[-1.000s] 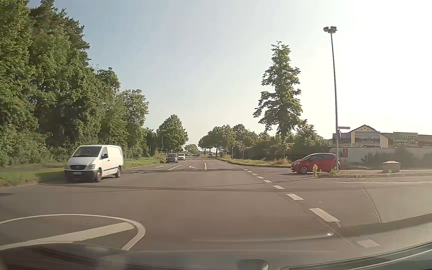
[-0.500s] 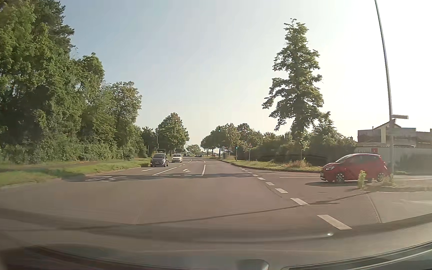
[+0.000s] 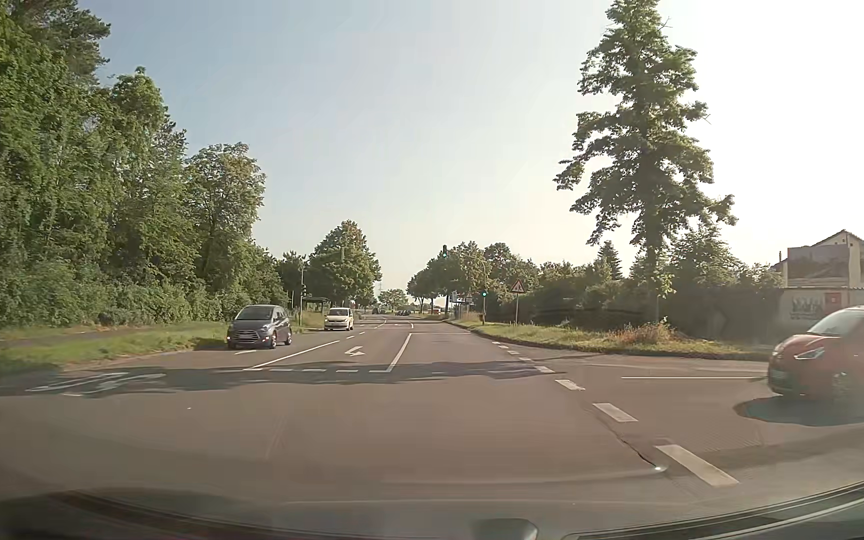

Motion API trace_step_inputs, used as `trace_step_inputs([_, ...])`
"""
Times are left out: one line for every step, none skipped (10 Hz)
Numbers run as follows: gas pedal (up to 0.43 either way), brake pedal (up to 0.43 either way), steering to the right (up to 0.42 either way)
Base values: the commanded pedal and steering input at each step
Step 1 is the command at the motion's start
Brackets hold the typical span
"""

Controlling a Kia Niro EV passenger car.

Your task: Follow the waypoints while adhering to traffic rules and regulations

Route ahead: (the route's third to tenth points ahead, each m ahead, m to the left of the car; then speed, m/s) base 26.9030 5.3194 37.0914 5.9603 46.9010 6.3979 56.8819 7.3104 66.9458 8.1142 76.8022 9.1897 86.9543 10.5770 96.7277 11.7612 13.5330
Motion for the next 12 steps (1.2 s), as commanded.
trace_step_inputs([0.11,0.03,-0.009])
trace_step_inputs([0.11,0.03,-0.009])
trace_step_inputs([0.11,0.03,-0.009])
trace_step_inputs([0.11,0.03,-0.009])
trace_step_inputs([0.11,0.03,-0.008])
trace_step_inputs([0.11,0.03,-0.009])
trace_step_inputs([0.11,0.03,-0.009])
trace_step_inputs([0.11,0.03,-0.009])
trace_step_inputs([0.11,0.03,-0.008])
trace_step_inputs([0.11,0.03,-0.008])
trace_step_inputs([0.11,0.03,-0.007])
trace_step_inputs([0.11,0.03,-0.008])
